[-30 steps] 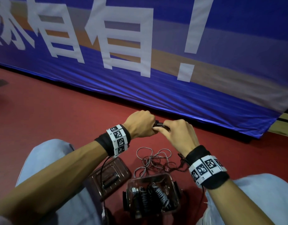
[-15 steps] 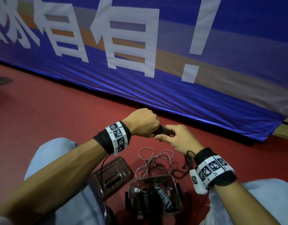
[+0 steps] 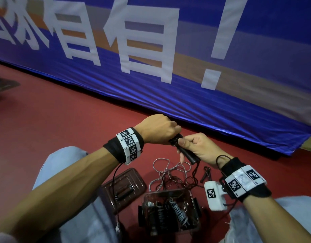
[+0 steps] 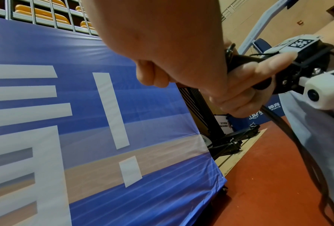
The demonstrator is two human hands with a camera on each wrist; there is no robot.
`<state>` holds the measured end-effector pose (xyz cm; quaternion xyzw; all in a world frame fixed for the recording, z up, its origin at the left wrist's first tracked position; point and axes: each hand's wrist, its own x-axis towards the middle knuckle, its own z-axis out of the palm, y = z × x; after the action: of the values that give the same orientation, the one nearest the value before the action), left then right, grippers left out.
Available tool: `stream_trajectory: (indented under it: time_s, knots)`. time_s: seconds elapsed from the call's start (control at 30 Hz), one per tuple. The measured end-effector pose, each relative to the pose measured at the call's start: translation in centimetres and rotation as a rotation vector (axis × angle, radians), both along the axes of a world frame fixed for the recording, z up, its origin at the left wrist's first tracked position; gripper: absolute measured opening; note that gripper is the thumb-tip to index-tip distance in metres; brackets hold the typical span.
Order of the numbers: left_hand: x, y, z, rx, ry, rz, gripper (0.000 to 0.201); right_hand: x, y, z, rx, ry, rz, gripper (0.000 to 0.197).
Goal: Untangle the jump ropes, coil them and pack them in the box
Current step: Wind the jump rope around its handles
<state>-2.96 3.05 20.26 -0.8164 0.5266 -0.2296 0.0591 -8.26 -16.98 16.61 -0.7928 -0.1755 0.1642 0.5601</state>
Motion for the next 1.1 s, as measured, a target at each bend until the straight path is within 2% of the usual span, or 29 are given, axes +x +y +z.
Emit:
stream_trajectory:
  time_s: [0.13,0.27,0.33,0.4,0.5,0.63,0.73,0.8,0.9,1.03,1.1]
  knots:
    - [-0.1,0.1,0.0,-0.049,0.028,-0.018,0.025,-0.3,0.0,0.6,0.083,0.054,0.006,0.055]
    - [-0.2,0.2,-0.5,-0.171,0.094,-0.04,0.03,-0.5,-0.3,0.9,0.214,0.207,0.034,0.061]
    - [-0.3,0.1,-0.6,-0.206,0.114,-0.05,0.025,-0.6,-0.4,0.9,0.288,0.264,0.041,0.062]
    - [-0.2,0.1,-0.8,-0.234,0.141,-0.026,0.03,-0.7,-0.4,0.8,0.38,0.313,0.039,0.062]
    - [-0.1,-0.1,-1.0,-0.287,0.184,0.071,0.034,-0.7,-0.1,0.6,0.456,0.334,-0.005,0.06]
    - [-0.4,-1.1,-1.0,-0.241,0.308,0.351,0.038,-0.3,0.6,0.1,0.51,0.322,-0.127,0.064]
    - [-0.4,-1.6,-1.3,-0.33,0.397,0.449,0.041,0.6,1.9,-0.9,0.607,0.342,-0.238,0.065]
    - [-0.2,-1.9,-1.7,-0.395,0.463,0.513,0.043,1.1,3.0,-1.5,0.529,0.324,-0.394,0.063]
    - [0.1,-2.4,-2.6,-0.417,0.531,0.634,0.047,1.5,3.8,-2.7,0.141,0.157,-0.522,0.054]
    - [0.3,-3.1,-3.7,-0.389,0.525,0.732,0.048,1.4,3.3,-3.3,-0.242,-0.106,-0.476,0.047]
    - [0.4,-3.6,-4.3,-0.372,0.505,0.772,0.043,1.3,2.8,-3.6,-0.413,-0.21,-0.438,0.035]
